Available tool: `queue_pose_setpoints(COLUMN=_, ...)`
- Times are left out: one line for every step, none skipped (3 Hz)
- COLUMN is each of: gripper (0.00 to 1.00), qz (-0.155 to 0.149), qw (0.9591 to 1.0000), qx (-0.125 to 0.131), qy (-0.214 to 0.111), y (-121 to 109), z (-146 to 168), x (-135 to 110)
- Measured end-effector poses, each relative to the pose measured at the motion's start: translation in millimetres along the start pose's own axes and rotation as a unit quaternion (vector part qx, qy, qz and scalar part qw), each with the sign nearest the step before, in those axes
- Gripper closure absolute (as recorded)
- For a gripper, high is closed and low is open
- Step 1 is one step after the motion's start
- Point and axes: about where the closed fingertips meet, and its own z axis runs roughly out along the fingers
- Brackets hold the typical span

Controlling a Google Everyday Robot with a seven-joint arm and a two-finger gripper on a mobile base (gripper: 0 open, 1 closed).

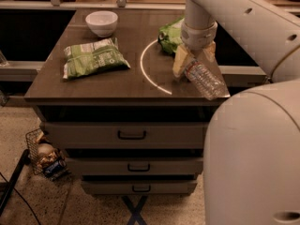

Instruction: Place water bottle upright

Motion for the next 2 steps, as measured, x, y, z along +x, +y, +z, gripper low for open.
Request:
queue_pose_setpoints(gripper=0.47, qz=-0.01, qw=0.9999, qx=-0.006, qy=0.002, y=2.5, z=8.4, x=-0.6)
queue_pose_setpoints(gripper=0.72, qz=-0.018, qw=0.9998, qx=-0.011, qy=-0.001, y=6.2, z=7.0, x=-2.3)
